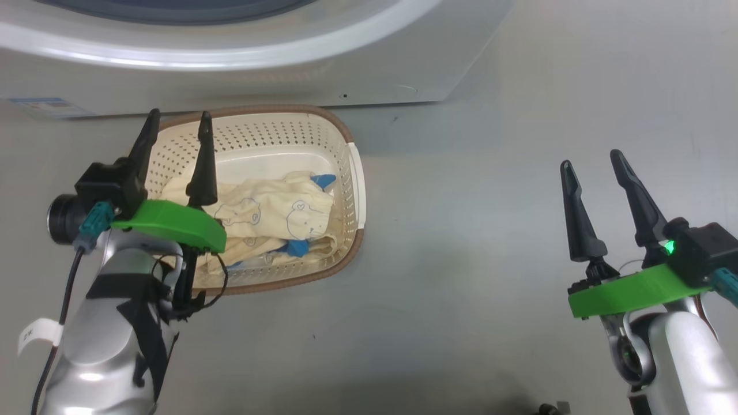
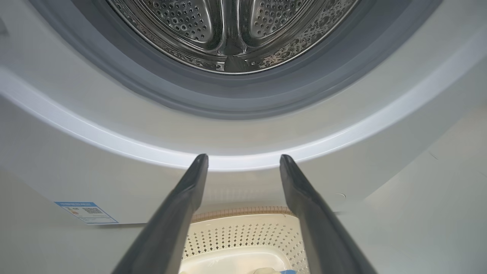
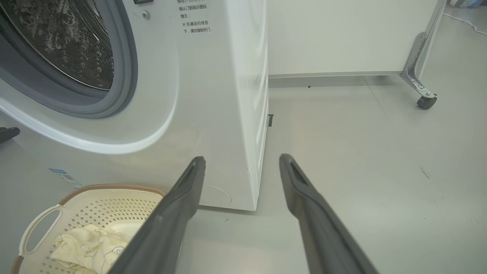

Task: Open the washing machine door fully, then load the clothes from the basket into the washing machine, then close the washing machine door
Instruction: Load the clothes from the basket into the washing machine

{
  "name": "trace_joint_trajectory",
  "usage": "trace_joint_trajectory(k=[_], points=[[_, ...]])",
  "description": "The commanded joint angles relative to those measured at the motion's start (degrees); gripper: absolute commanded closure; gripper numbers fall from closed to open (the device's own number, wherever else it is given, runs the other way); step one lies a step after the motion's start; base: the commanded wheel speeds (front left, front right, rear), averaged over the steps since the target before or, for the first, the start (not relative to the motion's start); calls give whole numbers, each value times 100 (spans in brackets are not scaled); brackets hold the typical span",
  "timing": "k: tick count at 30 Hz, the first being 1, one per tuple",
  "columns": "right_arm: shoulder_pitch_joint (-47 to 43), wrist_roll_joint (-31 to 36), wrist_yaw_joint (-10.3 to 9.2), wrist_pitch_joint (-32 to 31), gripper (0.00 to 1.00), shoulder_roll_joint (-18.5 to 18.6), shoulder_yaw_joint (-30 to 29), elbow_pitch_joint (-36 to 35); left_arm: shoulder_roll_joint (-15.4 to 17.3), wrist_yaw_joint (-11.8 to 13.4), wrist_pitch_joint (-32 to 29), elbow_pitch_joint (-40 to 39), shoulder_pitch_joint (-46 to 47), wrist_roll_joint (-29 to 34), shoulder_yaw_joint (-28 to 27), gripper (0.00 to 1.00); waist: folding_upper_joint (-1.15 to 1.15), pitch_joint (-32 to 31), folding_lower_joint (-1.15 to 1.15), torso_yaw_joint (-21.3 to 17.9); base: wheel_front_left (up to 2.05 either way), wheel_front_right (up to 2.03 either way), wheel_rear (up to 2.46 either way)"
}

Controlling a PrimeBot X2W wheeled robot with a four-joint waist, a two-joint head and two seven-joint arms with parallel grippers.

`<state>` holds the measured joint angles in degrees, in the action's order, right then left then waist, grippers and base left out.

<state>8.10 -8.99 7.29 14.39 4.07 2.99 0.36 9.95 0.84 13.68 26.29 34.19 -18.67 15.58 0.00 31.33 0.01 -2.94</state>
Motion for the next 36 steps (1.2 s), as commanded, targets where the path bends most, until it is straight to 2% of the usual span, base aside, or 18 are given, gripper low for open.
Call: trace_joint_trajectory(k=[1,11,21,36], points=[[66,4,20,59,0,33,107,-178,136,-51,76,-12,158,32,-144,0,0,112,-1,-58,0,0,0],[232,45,20,60,0,0,43,-321,62,-334,109,1081,709,107,70,0,0,628,-1,-78,0,0,0],[368,107,20,61,0,36,-24,-429,60,-599,124,2389,1170,392,521,0,0,1098,-1,3,0,0,0],[510,155,20,61,0,69,-29,-532,107,-795,130,3611,1760,954,1434,0,0,1596,-1,57,0,0,0]])
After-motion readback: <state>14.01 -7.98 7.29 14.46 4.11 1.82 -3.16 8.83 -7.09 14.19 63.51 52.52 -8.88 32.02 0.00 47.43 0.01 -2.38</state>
